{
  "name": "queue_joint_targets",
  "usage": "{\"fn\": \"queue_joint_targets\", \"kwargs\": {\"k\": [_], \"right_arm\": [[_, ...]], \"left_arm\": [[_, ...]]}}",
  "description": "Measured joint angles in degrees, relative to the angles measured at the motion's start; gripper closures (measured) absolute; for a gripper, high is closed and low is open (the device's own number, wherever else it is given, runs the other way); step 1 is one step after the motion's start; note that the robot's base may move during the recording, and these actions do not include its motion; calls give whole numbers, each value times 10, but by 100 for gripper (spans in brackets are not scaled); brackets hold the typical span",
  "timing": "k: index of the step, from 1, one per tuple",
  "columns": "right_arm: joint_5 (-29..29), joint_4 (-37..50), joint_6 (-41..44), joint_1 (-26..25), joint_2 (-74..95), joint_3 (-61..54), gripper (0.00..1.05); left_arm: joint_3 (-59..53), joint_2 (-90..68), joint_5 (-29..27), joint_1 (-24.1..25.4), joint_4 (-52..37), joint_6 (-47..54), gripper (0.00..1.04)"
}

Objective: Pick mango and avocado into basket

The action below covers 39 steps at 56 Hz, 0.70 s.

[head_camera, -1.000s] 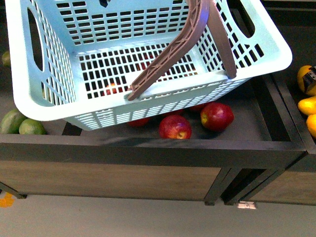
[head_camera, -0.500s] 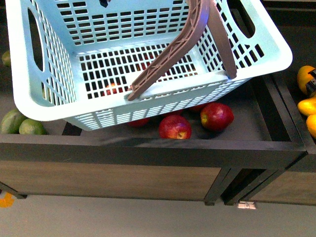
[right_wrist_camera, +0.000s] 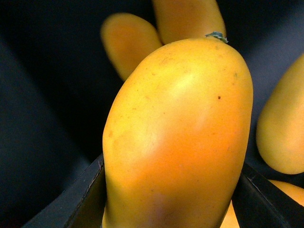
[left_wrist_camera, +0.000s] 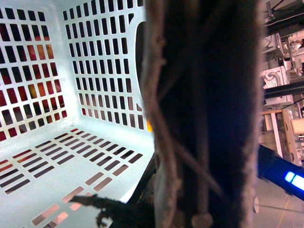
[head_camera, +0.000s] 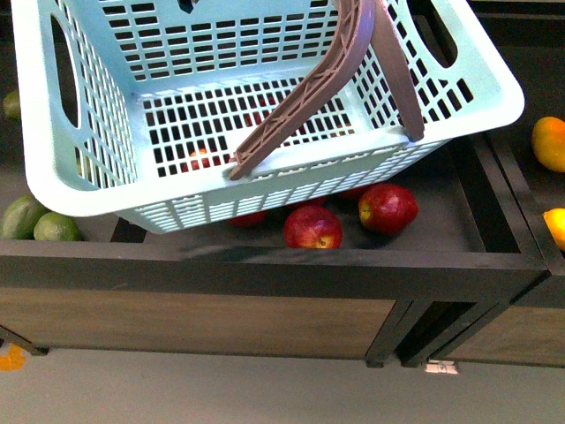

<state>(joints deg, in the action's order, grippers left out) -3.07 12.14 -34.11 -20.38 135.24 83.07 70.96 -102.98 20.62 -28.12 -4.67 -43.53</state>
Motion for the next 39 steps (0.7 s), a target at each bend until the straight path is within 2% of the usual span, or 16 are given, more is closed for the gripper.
{"fn": "queue_joint_targets", "kwargs": {"k": [14,23,29,39], "right_arm": [[-90,90,60,1,-269,-228,43],[-125,95,89,20,-419,-320,43],[-143,90,91,64,-509,-346,43],[-116,90,100,201,-564,-350,43]], "left_arm": [[0,0,0,0,0,0,100],[0,0,0,0,0,0,100],[0,0,0,0,0,0,100],[0,0,0,0,0,0,100]]}}
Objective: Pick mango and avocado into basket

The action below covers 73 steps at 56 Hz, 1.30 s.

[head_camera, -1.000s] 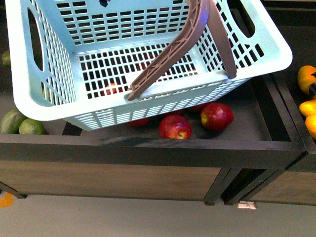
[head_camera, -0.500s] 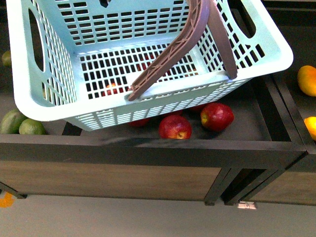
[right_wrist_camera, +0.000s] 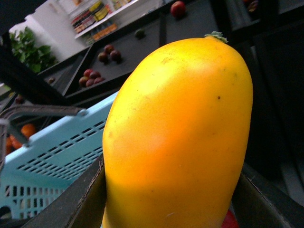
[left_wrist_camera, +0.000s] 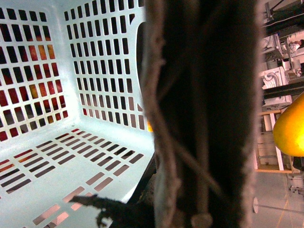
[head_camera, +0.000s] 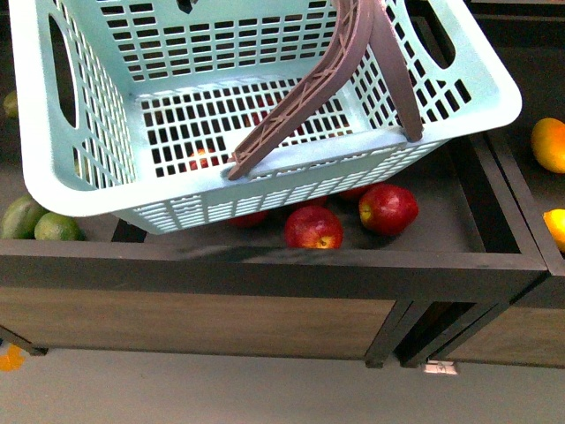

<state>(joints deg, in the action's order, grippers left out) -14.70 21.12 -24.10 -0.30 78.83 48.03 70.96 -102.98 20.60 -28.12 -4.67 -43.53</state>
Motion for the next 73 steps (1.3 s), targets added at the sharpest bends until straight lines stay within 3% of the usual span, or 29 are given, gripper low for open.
{"fn": "queue_joint_targets", "kwargs": {"k": [14,25,40,57,66,69,73], "right_arm": [[82,16,39,122,90,43,43],[102,10,71,161,137,72,43],[133,10,92,182,157,73,7],[148,20,78,153,116,37,9],[188,40,78,88,43,-21,9],[204,40,79,44,-2,-58,9],[182,96,112,11,-25,-98,15]], "left_arm": [[0,0,0,0,0,0,100],[0,0,0,0,0,0,100],[0,0,0,0,0,0,100],[-3,0,-7,0,2,-1,100],[-3,0,-6,0,2,0,100],[-3,0,-4,0,1,0,100],[-3,0,0,0,1,-1,100]]}}
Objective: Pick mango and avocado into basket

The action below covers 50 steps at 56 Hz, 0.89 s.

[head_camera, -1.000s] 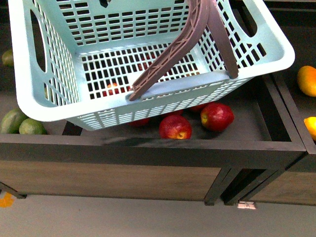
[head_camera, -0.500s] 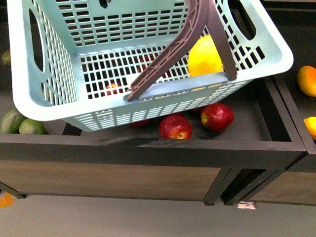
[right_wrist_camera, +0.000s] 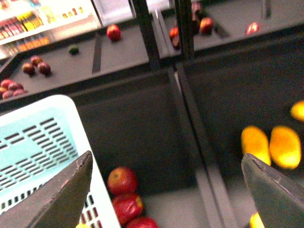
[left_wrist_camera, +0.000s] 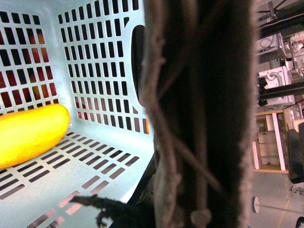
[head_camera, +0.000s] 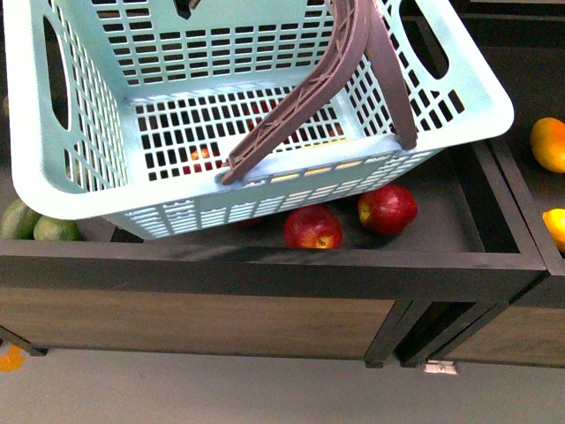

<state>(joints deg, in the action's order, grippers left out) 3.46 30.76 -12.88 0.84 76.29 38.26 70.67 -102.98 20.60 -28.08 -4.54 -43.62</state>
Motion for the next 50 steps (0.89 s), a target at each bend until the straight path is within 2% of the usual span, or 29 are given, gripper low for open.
{"fn": "queue_joint_targets", "kwargs": {"k": [5,9,28,32,50], "right_arm": [[-25,99,62,-12,-23,-59,29],[-34,129,87,-10,-41,-97,39],[-34,153,121,-9,-131,-218,88],[-35,153,126,-9,-161,-248,103],[-35,114,126,-9,-268,-316,103]], "left_arm": [[0,0,0,-1,0,-1,100],[0,0,-1,-2,0,0,100],[0,0,-2,-2,0,0,100],[0,0,-2,-2,0,0,100],[0,0,0,-1,0,0,100]]}}
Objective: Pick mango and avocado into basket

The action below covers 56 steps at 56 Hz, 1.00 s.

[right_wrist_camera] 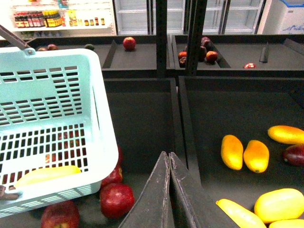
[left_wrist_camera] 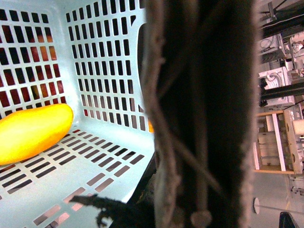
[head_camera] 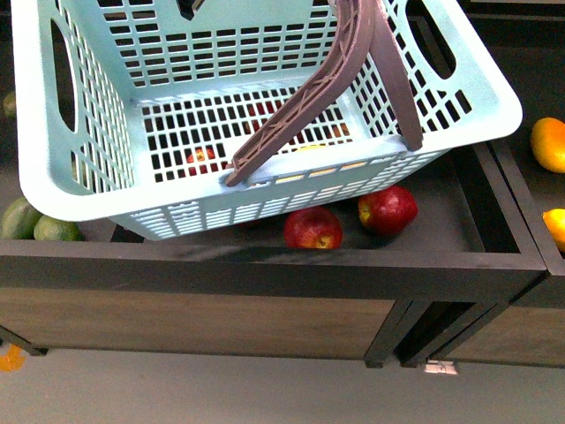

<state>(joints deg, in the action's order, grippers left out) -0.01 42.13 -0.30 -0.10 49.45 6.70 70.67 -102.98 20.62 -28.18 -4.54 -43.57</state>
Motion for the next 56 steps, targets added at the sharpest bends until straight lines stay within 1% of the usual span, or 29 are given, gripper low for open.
{"fn": "queue_joint_targets", "kwargs": {"k": [2,5,9,12,31,33,35,40,56], "right_arm": [[0,-5,0,0,-10,-5,102],[0,-8,1,0,-20,-9,92],[0,-9,1,0,-22,-9,74],[0,-9,1,0,-22,-9,66],[0,-9,1,0,-22,-9,17],[0,-9,1,0,-22,-9,11],[0,-9,1,0,-22,-9,7],[0,-9,1,0,-22,-9,9],[2,-9,1,0,-24,-10,9]], "left_arm": [[0,0,0,0,0,0,100],[0,0,0,0,0,0,100],[0,0,-2,0,0,1,100],[0,0,-3,0,0,1,100],[0,0,0,0,0,0,100],[0,0,-1,0,0,1,100],[0,0,0,0,0,1,100],[0,0,0,0,0,0,100],[0,0,10,-8,0,-5,100]]}}
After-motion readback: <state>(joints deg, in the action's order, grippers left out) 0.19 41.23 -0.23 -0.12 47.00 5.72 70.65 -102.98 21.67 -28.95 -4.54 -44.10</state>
